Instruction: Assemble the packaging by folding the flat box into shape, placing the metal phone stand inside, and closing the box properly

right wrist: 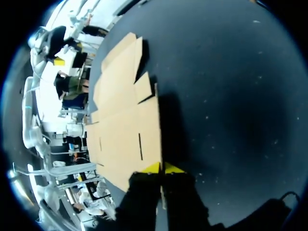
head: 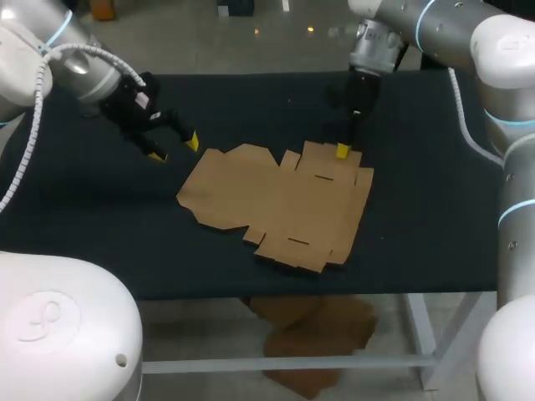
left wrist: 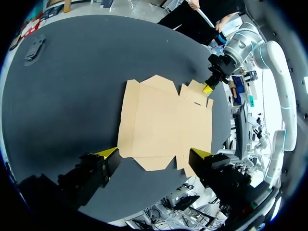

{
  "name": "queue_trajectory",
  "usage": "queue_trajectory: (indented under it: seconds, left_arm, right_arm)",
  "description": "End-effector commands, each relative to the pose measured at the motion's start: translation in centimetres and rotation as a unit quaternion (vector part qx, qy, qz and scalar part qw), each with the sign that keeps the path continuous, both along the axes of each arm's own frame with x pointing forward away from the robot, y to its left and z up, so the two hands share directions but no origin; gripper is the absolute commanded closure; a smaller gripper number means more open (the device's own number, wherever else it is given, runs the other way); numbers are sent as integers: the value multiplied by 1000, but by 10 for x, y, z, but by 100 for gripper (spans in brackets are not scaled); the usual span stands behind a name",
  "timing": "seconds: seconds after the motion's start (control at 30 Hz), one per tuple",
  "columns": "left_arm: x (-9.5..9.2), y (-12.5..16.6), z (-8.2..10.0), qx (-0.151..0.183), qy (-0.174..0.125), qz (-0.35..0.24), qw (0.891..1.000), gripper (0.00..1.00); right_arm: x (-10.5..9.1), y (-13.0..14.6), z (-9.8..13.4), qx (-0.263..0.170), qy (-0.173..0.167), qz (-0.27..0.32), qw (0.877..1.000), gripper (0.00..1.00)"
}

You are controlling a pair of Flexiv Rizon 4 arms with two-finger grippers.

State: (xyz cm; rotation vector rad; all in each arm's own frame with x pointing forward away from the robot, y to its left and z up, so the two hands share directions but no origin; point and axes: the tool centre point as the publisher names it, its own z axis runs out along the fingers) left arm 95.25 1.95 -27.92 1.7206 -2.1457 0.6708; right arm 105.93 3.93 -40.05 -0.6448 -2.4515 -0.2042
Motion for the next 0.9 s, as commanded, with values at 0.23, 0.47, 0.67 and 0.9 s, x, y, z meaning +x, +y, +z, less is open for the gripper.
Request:
queue_trajectory:
  seconds: [0.23, 0.47, 0.67, 0.9]
  left_arm:
    - [4, 4, -3, -9, 1, -15, 1000, 0]
    - [9, 3, -3, -11, 0, -30, 999, 0]
    - [12, 2, -4, -14, 0, -41, 999, 0]
    - [16, 3, -6, -20, 7, -45, 999, 0]
  right_arm:
    - [7, -16, 18, 57, 31, -103, 993, 100]
    - [1, -30, 23, 84, 28, -176, 980, 100]
    - [-13, -32, 24, 96, 17, -240, 966, 100]
    - [-33, -29, 27, 99, 2, -291, 952, 100]
